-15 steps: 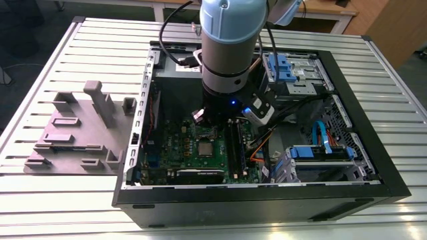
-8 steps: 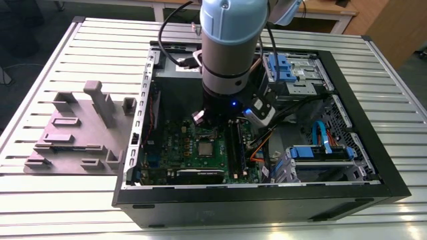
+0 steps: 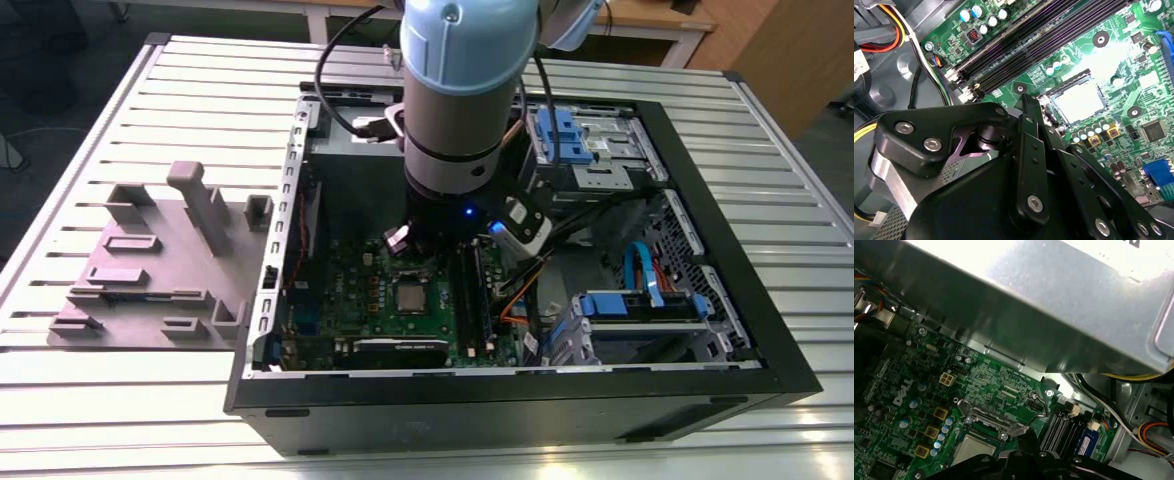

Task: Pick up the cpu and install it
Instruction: 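Close the cpu cover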

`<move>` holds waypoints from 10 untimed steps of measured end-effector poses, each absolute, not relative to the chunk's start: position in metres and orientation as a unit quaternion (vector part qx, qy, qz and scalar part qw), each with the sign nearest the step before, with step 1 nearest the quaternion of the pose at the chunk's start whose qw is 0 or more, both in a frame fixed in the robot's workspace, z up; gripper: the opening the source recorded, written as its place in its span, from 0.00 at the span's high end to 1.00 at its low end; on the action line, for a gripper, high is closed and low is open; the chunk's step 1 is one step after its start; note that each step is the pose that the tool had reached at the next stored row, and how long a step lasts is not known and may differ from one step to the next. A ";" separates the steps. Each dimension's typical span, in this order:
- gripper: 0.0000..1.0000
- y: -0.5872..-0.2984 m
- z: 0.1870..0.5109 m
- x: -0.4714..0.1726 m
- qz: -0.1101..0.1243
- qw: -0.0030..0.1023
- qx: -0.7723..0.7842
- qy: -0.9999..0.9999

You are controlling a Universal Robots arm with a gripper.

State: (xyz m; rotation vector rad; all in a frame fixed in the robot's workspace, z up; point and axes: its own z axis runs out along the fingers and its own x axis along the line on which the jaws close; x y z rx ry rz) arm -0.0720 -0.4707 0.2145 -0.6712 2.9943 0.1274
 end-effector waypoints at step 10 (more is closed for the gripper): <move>0.90 -0.475 0.215 -0.072 0.042 0.035 -0.226 0.972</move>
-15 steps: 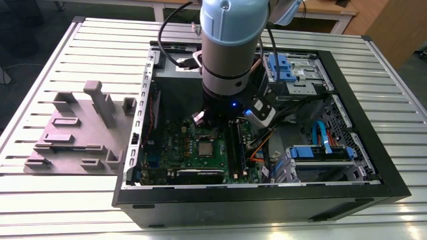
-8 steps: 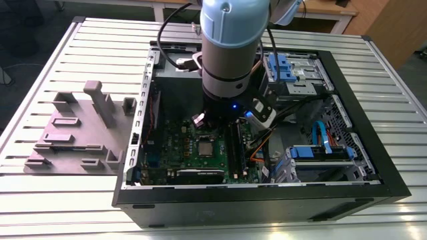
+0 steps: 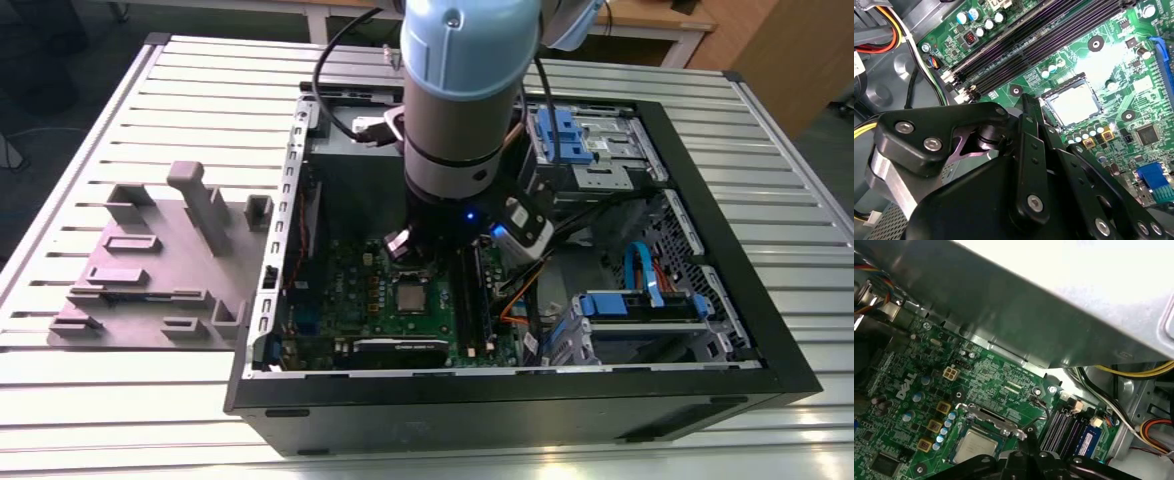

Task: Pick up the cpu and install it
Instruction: 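Close the cpu cover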

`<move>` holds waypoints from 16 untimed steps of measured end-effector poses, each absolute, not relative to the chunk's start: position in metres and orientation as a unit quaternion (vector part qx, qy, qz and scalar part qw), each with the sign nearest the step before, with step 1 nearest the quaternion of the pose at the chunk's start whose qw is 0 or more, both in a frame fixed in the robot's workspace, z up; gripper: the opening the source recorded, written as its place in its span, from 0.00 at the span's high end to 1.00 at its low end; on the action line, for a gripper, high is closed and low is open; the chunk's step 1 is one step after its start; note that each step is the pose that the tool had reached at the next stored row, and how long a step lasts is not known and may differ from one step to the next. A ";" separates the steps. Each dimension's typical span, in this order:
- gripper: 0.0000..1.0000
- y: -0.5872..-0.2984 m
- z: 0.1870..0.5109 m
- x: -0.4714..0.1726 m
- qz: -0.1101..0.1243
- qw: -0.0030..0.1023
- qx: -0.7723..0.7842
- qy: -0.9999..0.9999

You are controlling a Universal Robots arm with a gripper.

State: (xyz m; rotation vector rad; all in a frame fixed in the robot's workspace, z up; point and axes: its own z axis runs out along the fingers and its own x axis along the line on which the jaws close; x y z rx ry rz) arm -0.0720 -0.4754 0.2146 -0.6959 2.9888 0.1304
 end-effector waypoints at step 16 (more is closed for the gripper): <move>0.90 -0.482 0.214 -0.072 0.046 0.035 -0.240 0.969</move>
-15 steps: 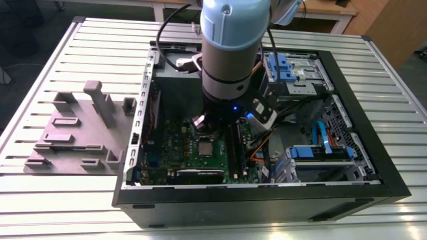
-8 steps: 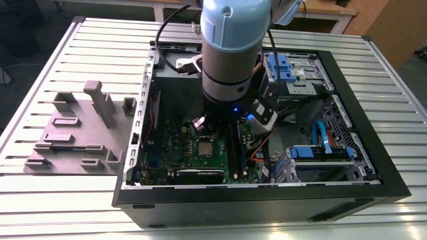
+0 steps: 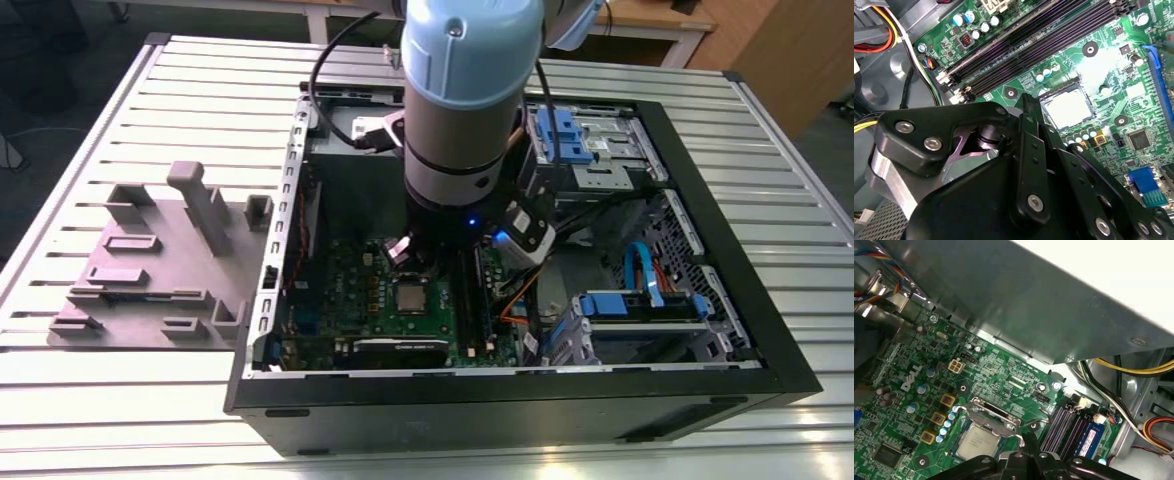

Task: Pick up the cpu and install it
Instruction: 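Close the cpu cover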

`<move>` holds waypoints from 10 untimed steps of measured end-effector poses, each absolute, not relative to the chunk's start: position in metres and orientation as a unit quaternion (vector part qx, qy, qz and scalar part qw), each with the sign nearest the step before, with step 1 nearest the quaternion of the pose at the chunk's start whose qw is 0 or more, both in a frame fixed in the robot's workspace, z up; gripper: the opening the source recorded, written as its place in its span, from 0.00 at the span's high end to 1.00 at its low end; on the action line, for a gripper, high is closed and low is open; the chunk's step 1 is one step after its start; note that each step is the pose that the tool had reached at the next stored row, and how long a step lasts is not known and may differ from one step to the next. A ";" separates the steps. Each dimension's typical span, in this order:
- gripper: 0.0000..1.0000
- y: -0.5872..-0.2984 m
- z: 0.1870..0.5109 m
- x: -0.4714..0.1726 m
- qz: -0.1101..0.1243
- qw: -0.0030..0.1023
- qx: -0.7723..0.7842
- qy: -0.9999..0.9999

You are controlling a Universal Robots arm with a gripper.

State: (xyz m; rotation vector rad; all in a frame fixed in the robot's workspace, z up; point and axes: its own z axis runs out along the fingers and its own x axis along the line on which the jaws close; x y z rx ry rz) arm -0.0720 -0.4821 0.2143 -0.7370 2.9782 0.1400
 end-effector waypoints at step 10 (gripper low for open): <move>0.90 -0.485 0.213 -0.070 0.046 0.035 -0.247 0.967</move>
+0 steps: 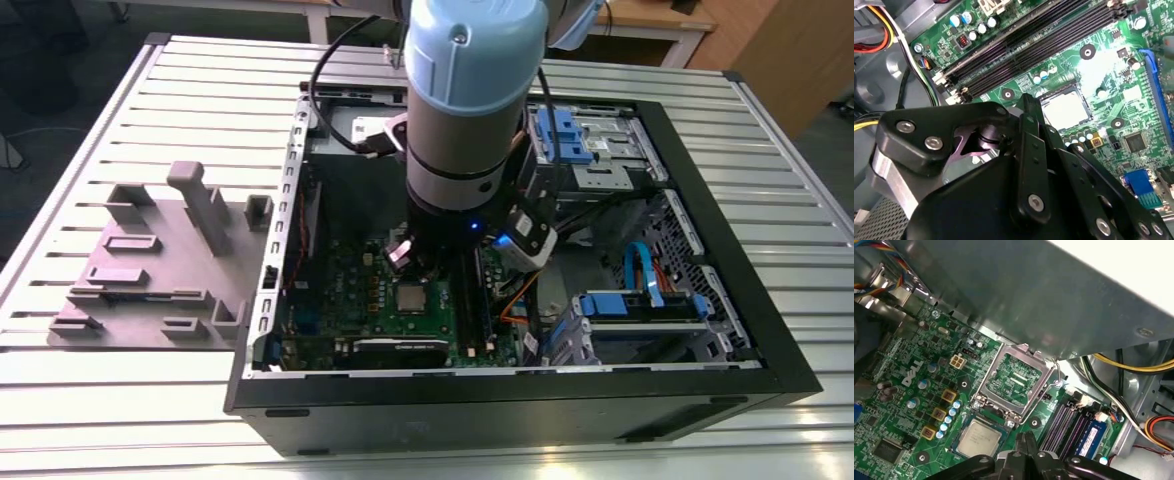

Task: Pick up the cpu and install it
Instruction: 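Close the cpu cover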

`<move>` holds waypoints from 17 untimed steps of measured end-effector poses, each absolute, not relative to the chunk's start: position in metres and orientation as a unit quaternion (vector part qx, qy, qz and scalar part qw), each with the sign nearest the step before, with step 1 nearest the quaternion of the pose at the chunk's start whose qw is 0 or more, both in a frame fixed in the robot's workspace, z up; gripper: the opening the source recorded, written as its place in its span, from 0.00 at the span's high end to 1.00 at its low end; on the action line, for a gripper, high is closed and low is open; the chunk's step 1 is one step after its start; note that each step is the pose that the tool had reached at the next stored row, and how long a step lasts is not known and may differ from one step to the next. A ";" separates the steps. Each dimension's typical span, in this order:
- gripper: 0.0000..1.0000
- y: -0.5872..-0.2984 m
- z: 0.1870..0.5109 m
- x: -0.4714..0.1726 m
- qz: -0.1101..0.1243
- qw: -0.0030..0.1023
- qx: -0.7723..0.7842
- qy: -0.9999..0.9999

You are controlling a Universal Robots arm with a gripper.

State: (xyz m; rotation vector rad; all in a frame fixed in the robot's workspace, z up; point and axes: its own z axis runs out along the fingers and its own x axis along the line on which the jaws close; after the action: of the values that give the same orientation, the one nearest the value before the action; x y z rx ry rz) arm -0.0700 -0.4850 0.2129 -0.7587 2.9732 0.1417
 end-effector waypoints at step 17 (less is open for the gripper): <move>0.90 -0.460 0.202 -0.065 0.047 0.035 -0.248 0.967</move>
State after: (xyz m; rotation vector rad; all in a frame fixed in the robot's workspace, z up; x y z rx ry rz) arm -0.0653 -0.4598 0.2020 -0.7609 2.9722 0.1441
